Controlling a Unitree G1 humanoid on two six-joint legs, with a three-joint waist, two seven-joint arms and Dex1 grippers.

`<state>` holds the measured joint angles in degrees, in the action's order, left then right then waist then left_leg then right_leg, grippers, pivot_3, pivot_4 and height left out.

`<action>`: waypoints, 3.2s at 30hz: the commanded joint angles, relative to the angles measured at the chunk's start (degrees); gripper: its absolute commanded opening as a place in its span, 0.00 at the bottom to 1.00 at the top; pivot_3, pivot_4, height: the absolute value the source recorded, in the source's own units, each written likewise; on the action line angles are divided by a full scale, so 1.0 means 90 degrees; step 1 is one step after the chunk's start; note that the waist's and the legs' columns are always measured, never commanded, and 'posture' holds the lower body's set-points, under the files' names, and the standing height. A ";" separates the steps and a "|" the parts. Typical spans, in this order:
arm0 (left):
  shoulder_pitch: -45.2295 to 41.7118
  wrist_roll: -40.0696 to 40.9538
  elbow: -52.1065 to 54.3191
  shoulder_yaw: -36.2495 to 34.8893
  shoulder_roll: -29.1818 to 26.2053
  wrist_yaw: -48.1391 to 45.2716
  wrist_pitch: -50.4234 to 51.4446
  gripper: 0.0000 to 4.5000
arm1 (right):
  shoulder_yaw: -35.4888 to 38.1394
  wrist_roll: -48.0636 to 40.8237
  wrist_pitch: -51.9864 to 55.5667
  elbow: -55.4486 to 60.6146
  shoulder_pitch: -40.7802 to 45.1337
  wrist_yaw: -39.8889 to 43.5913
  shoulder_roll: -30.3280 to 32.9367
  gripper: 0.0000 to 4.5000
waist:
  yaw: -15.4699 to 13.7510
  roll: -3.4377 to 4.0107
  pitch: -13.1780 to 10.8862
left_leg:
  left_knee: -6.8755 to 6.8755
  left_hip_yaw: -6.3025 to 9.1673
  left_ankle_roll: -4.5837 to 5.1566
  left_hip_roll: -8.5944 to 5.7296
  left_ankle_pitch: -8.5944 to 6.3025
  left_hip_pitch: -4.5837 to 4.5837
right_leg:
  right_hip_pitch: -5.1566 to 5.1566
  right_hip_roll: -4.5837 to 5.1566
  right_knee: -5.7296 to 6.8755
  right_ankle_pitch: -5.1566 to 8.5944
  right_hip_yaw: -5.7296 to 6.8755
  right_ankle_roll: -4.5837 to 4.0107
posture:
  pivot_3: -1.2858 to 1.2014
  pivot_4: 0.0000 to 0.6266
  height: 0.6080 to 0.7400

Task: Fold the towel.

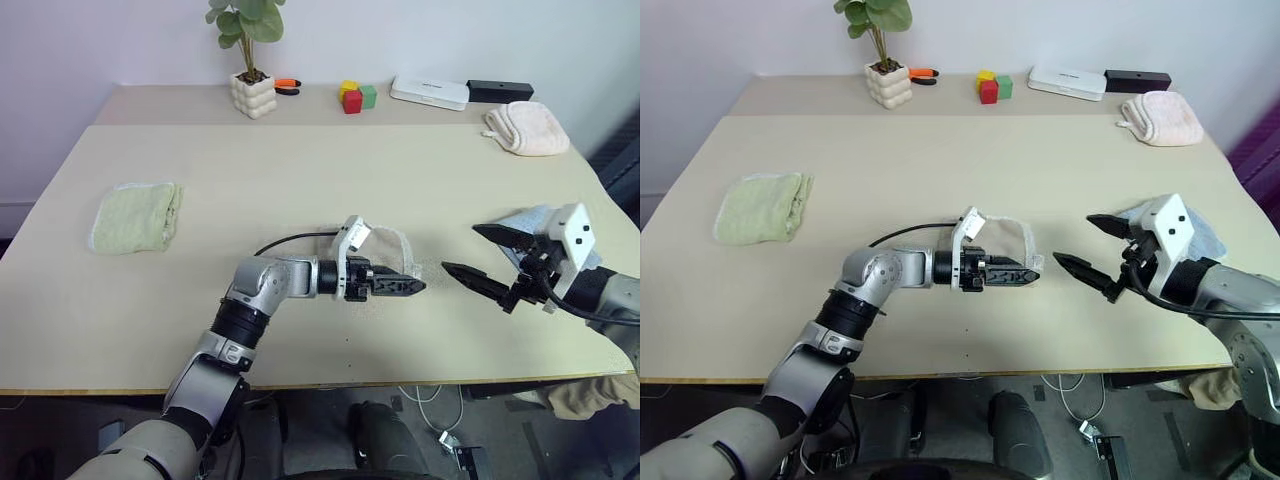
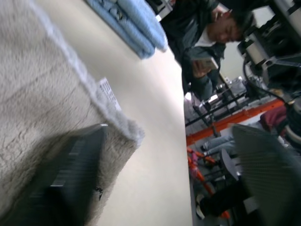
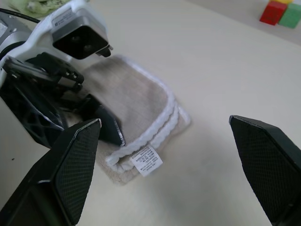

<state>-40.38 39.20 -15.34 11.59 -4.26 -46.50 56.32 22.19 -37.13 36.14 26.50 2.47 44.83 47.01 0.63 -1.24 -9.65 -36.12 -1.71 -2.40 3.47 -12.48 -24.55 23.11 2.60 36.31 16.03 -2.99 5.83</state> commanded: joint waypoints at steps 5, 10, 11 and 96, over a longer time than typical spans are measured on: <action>-0.0215 0.0838 0.0916 -0.1229 -0.0337 0.0006 0.0471 0.93 | -0.0343 0.0102 -0.0319 -0.0195 0.0944 -0.1086 -0.1135 1.00 | 0.0009 0.0003 0.0001 | 0.0001 0.0003 0.0000 0.0004 0.0000 0.0003 | 0.0002 -0.0006 0.0011 -0.0009 0.0001 0.0017 | 0.52 0.24 1.00; -0.0251 0.1113 0.0962 -0.2091 -0.0356 0.0670 0.0459 0.46 | -0.0919 0.0416 -0.0377 -0.0364 0.1566 -0.2134 -0.2213 0.69 | 0.0004 0.0003 0.0002 | -0.0002 0.0003 0.0000 0.0004 0.0001 0.0003 | 0.0003 -0.0005 0.0018 -0.0010 0.0001 0.0022 | 0.52 0.24 1.00; -0.0247 0.1035 0.0877 -0.2210 -0.0350 0.0846 0.0337 0.35 | -0.1123 0.0585 -0.0439 -0.0312 0.1612 -0.2299 -0.2397 0.57 | 0.0002 0.0004 0.0002 | -0.0002 0.0004 0.0000 0.0004 0.0001 0.0003 | 0.0003 -0.0005 0.0019 -0.0011 0.0002 0.0023 | 0.52 0.24 1.00; 0.0652 -0.0608 0.0833 -0.1957 -0.2553 -0.2062 -0.3318 0.99 | 0.0089 -0.1567 0.3225 -0.1578 0.1902 -0.2794 -0.1754 1.00 | 0.0020 0.0007 0.0000 | -0.0001 0.0000 -0.0004 0.0006 0.0004 0.0005 | 0.0030 -0.0004 0.0084 -0.0011 0.0002 0.0037 | 0.52 0.24 1.00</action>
<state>-34.84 31.68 -10.83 -4.46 -26.35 -63.00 27.01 21.73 -50.31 64.80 11.19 19.20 19.42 30.38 0.81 -1.18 -9.66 -36.12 -1.72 -2.43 3.52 -12.44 -24.51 23.38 2.57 37.06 15.93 -2.97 6.17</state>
